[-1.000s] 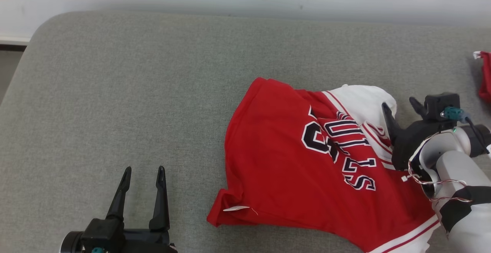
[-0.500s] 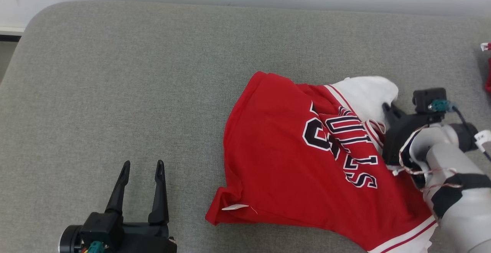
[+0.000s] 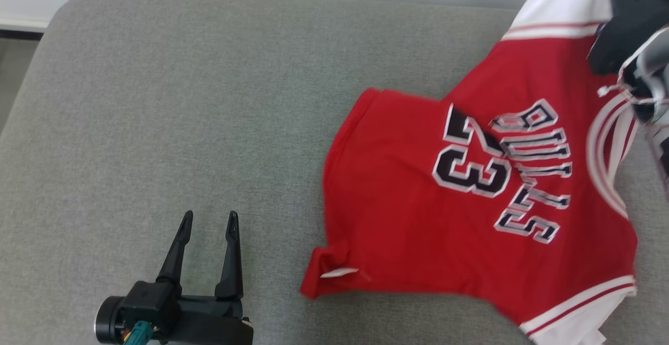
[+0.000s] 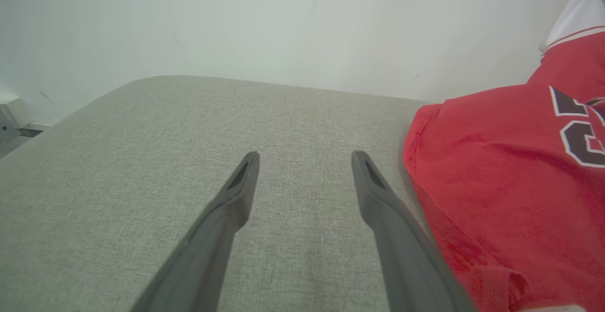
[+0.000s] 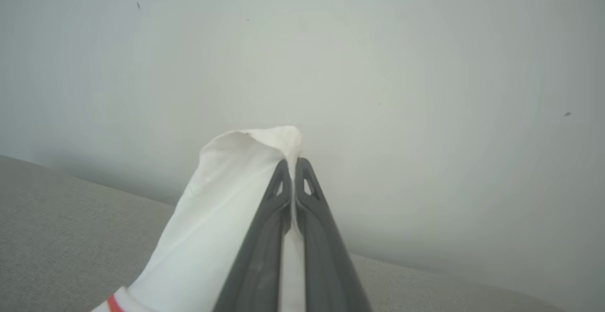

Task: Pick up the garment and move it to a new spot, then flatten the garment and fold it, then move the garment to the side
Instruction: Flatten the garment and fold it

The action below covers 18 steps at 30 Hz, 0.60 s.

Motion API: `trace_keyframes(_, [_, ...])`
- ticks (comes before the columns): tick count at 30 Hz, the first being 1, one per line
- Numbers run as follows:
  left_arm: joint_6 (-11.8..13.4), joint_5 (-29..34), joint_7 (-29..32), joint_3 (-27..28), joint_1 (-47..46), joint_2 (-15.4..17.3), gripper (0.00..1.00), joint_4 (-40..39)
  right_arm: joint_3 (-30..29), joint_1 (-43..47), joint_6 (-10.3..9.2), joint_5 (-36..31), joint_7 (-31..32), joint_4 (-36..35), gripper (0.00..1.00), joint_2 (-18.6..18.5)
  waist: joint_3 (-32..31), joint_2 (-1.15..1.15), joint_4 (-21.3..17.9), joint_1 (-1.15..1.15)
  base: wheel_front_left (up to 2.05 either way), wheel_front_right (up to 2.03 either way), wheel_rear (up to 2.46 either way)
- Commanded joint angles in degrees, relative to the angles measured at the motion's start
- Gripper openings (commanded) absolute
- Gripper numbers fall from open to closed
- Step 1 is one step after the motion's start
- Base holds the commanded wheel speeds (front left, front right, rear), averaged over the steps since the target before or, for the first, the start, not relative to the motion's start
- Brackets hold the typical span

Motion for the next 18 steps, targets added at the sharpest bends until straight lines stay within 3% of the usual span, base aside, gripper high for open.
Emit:
trace_keyframes(1, [0.3, -0.1, -0.2, -0.1, -0.7, 0.0, 1.00, 0.1, 0.0, -0.5, -0.17, -0.4, -0.3, 0.3, 0.00, -0.3, 0.7, -0.01, 0.9, 0.00, 0.00, 0.00, 0.00])
trace_keyframes(11, [1.7, -1.7, -0.2, -2.6, -1.7, -0.1, 1.00, -0.4, -0.1, -7.9, -0.17, -4.7, -2.4, 7.5, 0.00, -0.5, 2.8, -0.01, 3.7, 0.00, 0.00, 0.00, 0.00])
trace_keyframes(12, [1.8, -1.8, -0.2, -2.7, -1.7, 0.0, 1.00, -0.4, 0.0, -8.2, -0.17, -5.0, -2.1, 8.5, 0.22, -0.2, 2.8, -0.01, 3.8, 0.00, 0.00, 0.00, 0.00])
trace_keyframes(13, [1.8, -1.9, -0.2, -2.8, -1.8, 0.0, 1.00, -0.3, 0.1, -8.2, -0.17, -5.1, -1.6, 9.7, 1.00, 0.1, 2.8, -0.01, 3.9, 0.00, 0.00, 0.00, 0.00])
trace_keyframes(18, [2.1, -1.7, -0.2, -2.6, -1.3, 0.0, 1.00, 0.3, 0.7, -7.7, -0.17, -5.5, -4.0, 11.9, 1.00, 1.0, 1.5, -0.01, 3.2, 0.00, 0.00, 0.00, 0.00])
